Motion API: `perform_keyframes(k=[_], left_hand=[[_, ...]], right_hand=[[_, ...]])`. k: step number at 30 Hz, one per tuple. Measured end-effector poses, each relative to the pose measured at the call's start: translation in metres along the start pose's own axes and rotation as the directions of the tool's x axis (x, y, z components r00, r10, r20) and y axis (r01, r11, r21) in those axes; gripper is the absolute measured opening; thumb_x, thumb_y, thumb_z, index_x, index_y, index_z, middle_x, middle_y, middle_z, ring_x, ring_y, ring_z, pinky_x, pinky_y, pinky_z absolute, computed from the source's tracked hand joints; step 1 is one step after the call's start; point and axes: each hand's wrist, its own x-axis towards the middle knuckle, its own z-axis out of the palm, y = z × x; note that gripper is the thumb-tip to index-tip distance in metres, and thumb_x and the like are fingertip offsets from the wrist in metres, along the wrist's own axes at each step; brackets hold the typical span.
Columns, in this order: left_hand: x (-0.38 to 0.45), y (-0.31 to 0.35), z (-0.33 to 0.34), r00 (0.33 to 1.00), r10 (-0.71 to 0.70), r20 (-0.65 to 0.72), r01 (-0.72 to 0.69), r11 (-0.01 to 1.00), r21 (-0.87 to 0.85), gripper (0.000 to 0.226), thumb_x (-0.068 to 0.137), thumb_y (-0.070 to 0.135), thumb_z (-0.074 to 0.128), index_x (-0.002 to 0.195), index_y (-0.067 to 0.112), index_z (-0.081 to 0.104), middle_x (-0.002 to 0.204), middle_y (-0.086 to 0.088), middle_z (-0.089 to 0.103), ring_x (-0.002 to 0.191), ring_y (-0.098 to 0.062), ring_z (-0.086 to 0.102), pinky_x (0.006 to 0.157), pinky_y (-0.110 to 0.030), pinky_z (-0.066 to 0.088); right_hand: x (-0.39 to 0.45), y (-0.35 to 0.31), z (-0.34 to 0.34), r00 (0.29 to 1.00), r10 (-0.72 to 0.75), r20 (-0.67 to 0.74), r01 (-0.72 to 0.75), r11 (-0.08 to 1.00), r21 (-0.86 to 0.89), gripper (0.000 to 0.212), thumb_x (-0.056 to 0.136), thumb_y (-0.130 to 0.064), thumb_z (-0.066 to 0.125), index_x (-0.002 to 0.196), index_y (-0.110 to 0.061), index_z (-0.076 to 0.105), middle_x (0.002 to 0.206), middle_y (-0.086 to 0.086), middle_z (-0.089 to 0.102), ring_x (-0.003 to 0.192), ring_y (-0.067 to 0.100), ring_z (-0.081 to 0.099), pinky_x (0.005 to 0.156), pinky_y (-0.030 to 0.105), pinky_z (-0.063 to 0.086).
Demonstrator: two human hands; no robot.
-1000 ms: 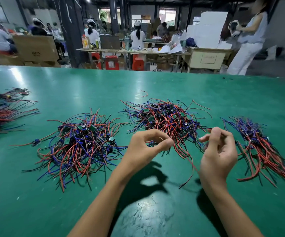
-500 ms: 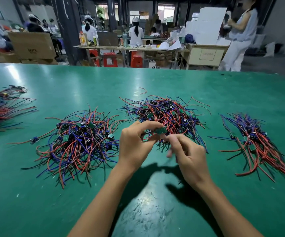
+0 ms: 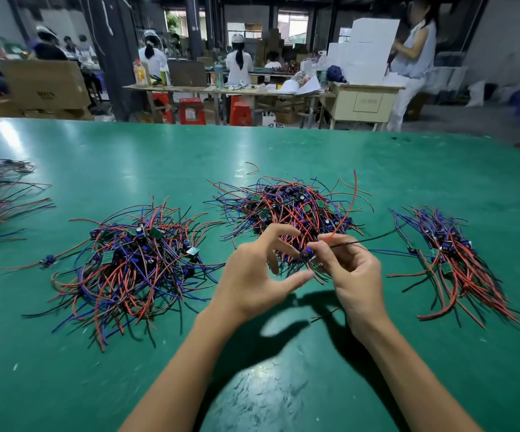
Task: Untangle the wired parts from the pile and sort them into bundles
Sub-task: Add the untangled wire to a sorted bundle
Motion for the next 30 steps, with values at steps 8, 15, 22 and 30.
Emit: perform_keyframes(k=[8,15,22,30], left_hand=[[0.002,0.012,0.014,0.93,-0.337,0.143,0.36,0.768,-0.53,0.027,0.091,0.017,0.074,0.117,0.012,0.069,0.093,-0.005,0.079,0.072,-0.02,0.075,0.061,-0.02,0.052],[0.003,0.008,0.007,0.89,-0.416,0.186,0.439,0.674,-0.594,0.035,0.086,0.01,0.079,0.119,0.012,0.069,0.092,-0.004,0.079,0.067,-0.017,0.072,0.058,-0.019,0.053],[0.002,0.004,0.006,0.884,-0.407,0.232,0.46,0.665,-0.589,0.033,0.079,0.011,0.085,0.11,0.013,0.075,0.086,-0.002,0.077,0.073,-0.017,0.071,0.066,-0.027,0.059],[0.001,0.007,0.009,0.866,-0.418,0.272,0.496,0.664,-0.559,0.015,0.09,0.008,0.072,0.105,0.008,0.077,0.089,-0.011,0.076,0.065,-0.014,0.068,0.06,-0.027,0.06]], right_hand=[[-0.003,0.001,0.0,0.998,0.011,0.065,-0.011,1.0,-0.001,0.01,0.09,-0.001,0.071,0.092,-0.011,0.07,0.099,0.001,0.077,0.084,0.012,0.073,0.073,0.024,0.06],[0.001,0.002,-0.005,0.975,0.196,0.109,-0.208,0.972,0.111,0.046,0.087,0.001,0.073,0.129,-0.016,0.062,0.098,0.009,0.078,0.085,0.013,0.072,0.078,0.02,0.056],[0.0,0.004,-0.003,0.963,0.264,0.054,-0.269,0.929,0.252,0.075,0.06,-0.007,0.084,0.129,-0.016,0.056,0.102,0.009,0.077,0.092,0.026,0.073,0.082,0.031,0.06],[-0.001,0.002,-0.001,0.974,0.193,0.119,-0.209,0.967,0.144,0.05,0.079,-0.004,0.078,0.126,-0.012,0.063,0.1,0.009,0.078,0.089,0.012,0.073,0.081,0.019,0.056]])
